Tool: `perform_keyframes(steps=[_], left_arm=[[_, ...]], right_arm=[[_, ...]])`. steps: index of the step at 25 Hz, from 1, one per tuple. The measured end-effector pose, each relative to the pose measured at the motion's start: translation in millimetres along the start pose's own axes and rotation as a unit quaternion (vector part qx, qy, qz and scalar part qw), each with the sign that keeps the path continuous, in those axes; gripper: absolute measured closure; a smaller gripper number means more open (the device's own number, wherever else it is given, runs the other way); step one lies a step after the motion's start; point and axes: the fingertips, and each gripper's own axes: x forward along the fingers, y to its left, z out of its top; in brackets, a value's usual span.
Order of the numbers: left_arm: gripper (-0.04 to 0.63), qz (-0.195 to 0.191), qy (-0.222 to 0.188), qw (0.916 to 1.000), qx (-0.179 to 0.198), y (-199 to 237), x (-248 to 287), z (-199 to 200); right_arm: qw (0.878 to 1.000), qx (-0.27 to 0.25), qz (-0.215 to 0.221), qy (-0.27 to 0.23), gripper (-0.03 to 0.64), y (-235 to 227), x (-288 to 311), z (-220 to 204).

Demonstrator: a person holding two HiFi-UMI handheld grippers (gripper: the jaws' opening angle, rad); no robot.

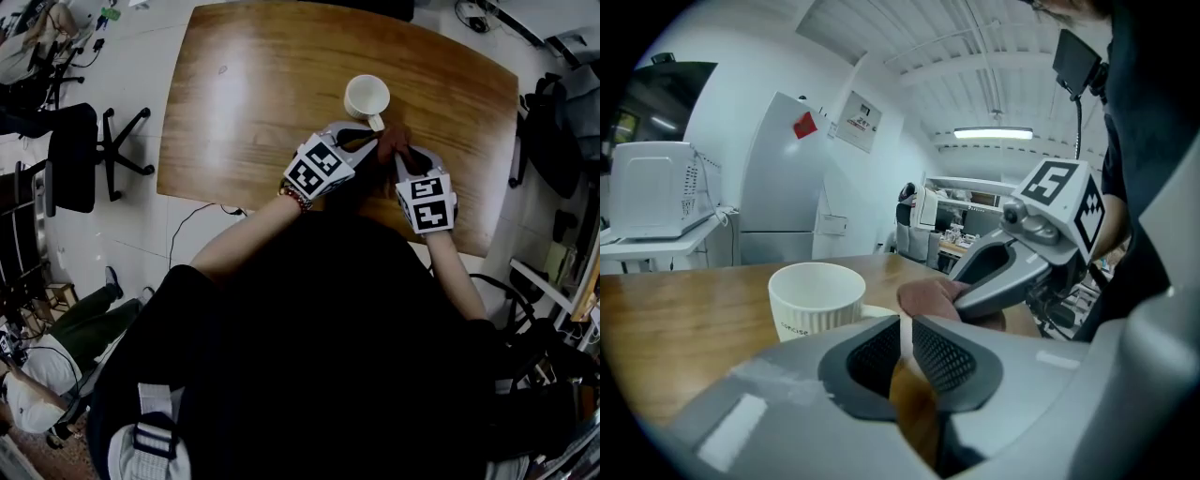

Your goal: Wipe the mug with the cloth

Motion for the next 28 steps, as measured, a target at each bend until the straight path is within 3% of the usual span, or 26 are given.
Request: perform_keyframes(steps=[2, 6, 10, 13, 17, 24, 28], left_arm=[[0.560, 0.008, 0.008, 0.9999, -0.008, 2, 9, -2], [0.487, 0.031, 0.041, 0.9987, -0.002, 7, 27, -12], [0.482, 0.037, 0.066, 0.9971, -0.003, 10, 39, -20], [0.560, 0.046, 0.075, 0.9961, 0.005, 15, 44, -21], [0.569, 0.050, 0.087, 0.9942, 0.039, 14, 43, -22], [0.565, 0.025, 0.092, 0.9930, 0.070, 13, -5, -44], [0.555, 0.034, 0.084, 0.9939, 0.063, 26, -38, -57]], right_arm=[[1.000, -0.001, -0.009, 0.000, 0.551, -10, -5, -2], [1.000, -0.002, -0.022, -0.003, 0.551, -25, -11, -1], [1.000, -0.004, -0.023, -0.009, 0.551, -29, -11, 3], [1.000, -0.010, -0.022, -0.015, 0.551, -32, -9, 9], [0.999, -0.026, -0.024, -0.020, 0.551, -34, 0, 18], [0.996, -0.083, -0.004, -0.030, 0.551, -8, 15, 39], [0.995, -0.094, 0.016, -0.028, 0.551, 16, 28, 40]])
